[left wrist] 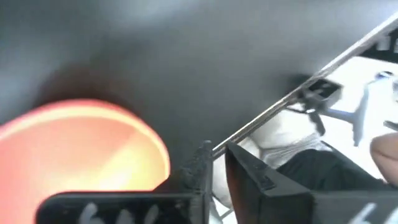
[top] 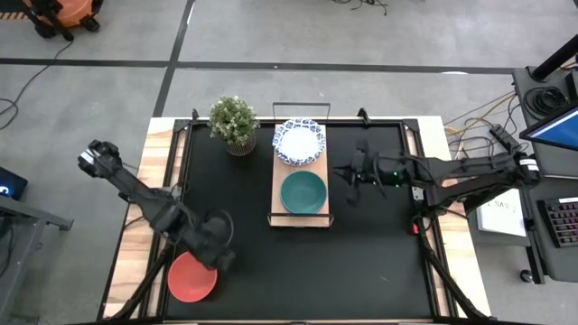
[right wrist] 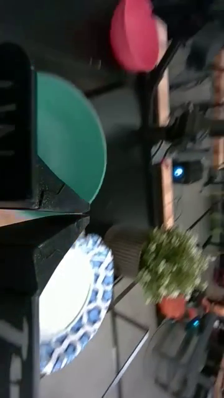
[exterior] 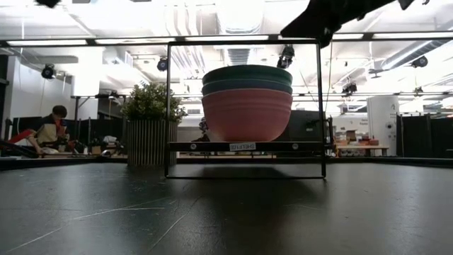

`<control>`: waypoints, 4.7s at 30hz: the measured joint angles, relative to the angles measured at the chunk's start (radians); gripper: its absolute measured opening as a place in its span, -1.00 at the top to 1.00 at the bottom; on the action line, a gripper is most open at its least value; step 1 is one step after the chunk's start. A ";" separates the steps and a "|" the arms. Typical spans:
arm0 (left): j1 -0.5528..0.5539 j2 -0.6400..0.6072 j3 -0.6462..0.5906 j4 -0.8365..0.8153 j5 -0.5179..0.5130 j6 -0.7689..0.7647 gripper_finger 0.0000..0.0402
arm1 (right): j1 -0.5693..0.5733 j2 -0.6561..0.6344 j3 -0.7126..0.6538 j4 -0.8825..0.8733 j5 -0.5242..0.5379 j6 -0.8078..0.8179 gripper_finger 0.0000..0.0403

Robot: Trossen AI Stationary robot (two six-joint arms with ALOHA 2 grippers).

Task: Place and stack bowls onto a shelf
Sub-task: Stack the plastic orange bowl on top of the plastic green bowl on the shelf, then return to Home Position

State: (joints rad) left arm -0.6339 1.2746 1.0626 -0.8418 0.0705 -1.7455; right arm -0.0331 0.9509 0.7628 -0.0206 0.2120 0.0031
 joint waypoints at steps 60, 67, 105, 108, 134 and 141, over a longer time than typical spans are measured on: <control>0.315 0.332 0.737 -0.277 -0.452 1.830 1.00 | 0.127 -0.020 -0.058 -0.013 0.032 0.059 0.96; 0.475 0.369 0.690 -0.199 -0.334 1.902 1.00 | 0.127 -0.019 -0.059 -0.036 0.033 0.068 0.96; 0.534 0.442 0.674 -0.307 -0.316 1.917 0.36 | 0.126 0.024 -0.061 -0.026 0.080 0.055 0.96; 0.534 0.441 0.659 -0.291 -0.315 1.937 0.44 | 0.126 0.065 -0.061 0.021 0.079 0.028 0.96; 0.538 0.323 0.417 -0.137 -0.314 1.935 0.97 | 0.124 0.123 -0.064 0.060 0.073 -0.013 0.96; 0.537 0.037 0.140 0.168 -0.187 1.922 0.98 | 0.124 0.081 -0.132 0.091 -0.031 -0.087 0.96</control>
State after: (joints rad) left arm -0.0971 1.3117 1.2030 -0.6741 -0.1168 0.1764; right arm 0.0914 1.0317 0.6305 0.0706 0.1807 -0.0841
